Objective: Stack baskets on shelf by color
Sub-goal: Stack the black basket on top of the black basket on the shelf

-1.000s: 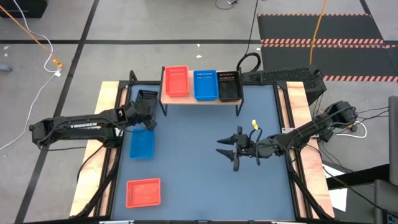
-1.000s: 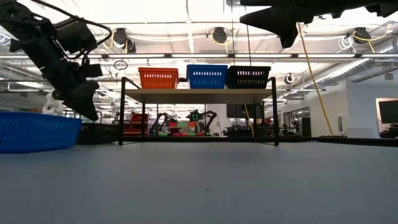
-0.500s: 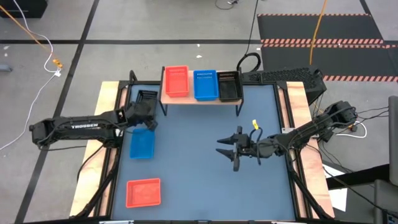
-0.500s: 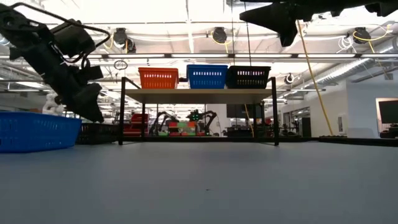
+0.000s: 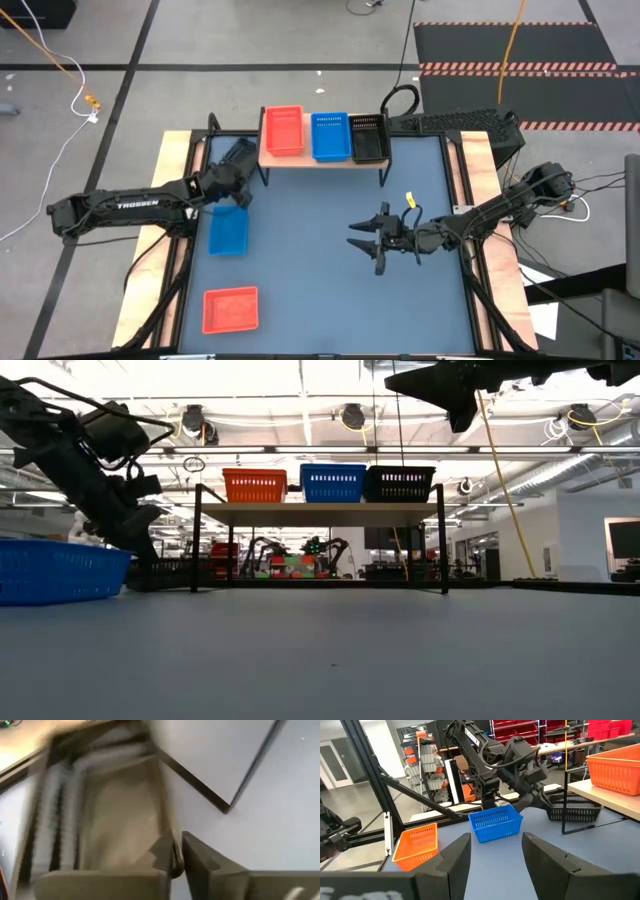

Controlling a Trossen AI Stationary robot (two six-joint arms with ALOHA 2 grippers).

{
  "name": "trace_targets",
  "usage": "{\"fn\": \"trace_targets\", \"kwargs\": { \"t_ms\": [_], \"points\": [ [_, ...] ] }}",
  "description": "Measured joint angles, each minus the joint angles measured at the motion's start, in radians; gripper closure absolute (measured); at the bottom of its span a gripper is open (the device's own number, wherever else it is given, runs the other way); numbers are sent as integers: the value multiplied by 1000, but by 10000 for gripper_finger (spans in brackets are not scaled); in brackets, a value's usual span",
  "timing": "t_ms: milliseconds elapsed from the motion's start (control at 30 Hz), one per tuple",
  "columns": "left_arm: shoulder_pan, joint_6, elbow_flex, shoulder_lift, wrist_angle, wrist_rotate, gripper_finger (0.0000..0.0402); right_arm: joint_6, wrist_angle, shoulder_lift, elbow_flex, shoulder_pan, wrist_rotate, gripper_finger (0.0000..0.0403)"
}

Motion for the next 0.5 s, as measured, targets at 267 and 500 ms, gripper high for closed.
{"fn": "trace_targets", "kwargs": {
  "t_ms": [267,500],
  "points": [
    [8,-60,1,0,1,-48,374,0,0,0,0,0,0,232],
    [13,-154,1,-7,16,-235,393,4,0,0,0,0,-1,232]
  ]
}}
